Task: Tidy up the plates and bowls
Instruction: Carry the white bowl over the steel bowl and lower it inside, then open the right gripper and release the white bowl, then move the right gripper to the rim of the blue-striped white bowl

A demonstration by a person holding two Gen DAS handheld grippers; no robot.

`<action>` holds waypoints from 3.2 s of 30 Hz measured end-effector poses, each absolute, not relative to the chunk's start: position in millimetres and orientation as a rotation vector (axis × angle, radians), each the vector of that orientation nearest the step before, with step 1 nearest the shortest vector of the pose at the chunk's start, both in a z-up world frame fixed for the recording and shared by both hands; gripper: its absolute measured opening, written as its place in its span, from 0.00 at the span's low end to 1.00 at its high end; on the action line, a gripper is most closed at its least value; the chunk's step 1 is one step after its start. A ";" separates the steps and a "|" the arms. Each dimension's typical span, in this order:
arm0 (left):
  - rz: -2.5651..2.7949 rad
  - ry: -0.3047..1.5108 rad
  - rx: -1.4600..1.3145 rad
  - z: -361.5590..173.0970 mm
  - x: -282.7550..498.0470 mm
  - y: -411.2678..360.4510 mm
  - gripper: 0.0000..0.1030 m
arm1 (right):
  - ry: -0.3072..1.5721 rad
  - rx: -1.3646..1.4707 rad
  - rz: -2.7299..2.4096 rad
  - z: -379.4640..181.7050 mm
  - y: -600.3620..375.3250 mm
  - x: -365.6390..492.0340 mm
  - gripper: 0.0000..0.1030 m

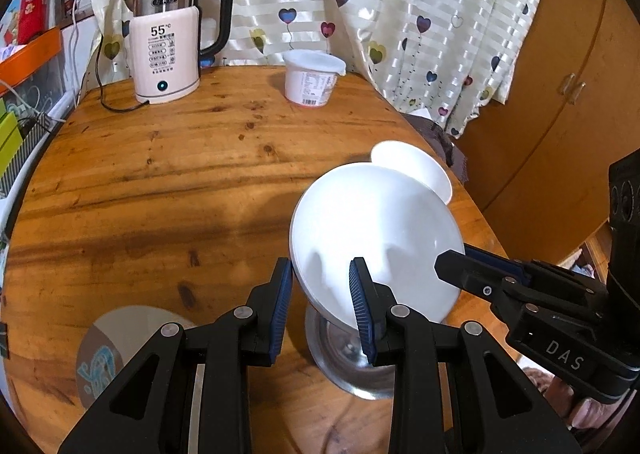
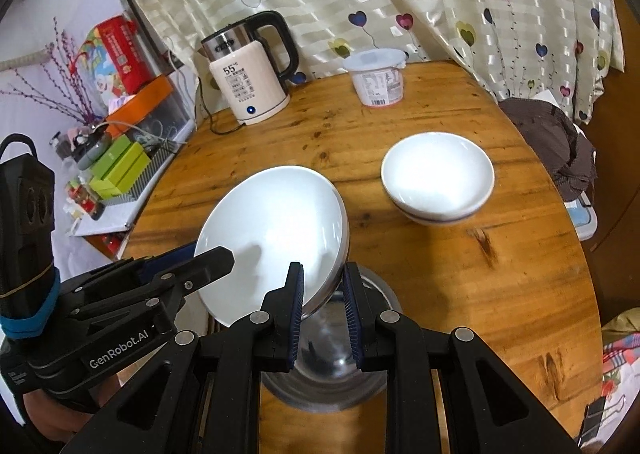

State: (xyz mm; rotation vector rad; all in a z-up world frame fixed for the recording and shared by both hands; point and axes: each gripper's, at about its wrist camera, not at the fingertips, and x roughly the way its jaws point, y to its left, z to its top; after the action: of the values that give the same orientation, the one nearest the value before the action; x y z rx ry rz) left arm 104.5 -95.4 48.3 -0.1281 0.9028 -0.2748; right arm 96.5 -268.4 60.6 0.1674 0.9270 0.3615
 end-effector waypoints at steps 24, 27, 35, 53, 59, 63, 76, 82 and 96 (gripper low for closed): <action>-0.317 1.030 -0.115 12.2 96.3 -116.3 0.30 | 1.032 0.162 0.312 23.2 -284.1 78.7 0.19; -0.319 1.043 -0.113 8.4 97.6 -117.7 0.30 | 1.047 0.160 0.309 18.7 -284.0 80.8 0.19; -0.320 1.064 -0.105 3.2 99.9 -119.0 0.30 | 1.069 0.143 0.307 12.5 -282.6 82.7 0.21; -0.323 1.062 -0.101 4.9 95.3 -119.6 0.30 | 1.067 0.106 0.324 14.6 -277.3 81.9 0.30; -0.318 1.045 -0.100 10.0 93.1 -116.7 0.30 | 1.044 0.103 0.325 21.3 -278.1 80.7 0.30; -0.304 1.023 -0.105 16.8 91.9 -111.6 0.30 | 1.021 0.105 0.318 28.8 -281.5 80.1 0.30; -0.288 0.964 -0.109 35.2 91.7 -105.3 0.30 | 0.978 0.122 0.312 44.4 -289.2 80.8 0.31; -0.290 0.966 -0.103 35.1 94.6 -107.4 0.30 | 0.975 0.129 0.310 44.8 -291.8 82.5 0.31; -0.302 0.963 -0.097 38.0 114.6 -116.3 0.30 | 0.962 0.164 0.281 45.9 -310.7 96.7 0.31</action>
State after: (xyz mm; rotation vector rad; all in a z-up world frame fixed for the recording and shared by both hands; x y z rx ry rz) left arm 114.6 -116.3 38.0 -0.0970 0.9627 -0.3023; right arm 96.7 -310.7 45.9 0.1641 0.9617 0.2806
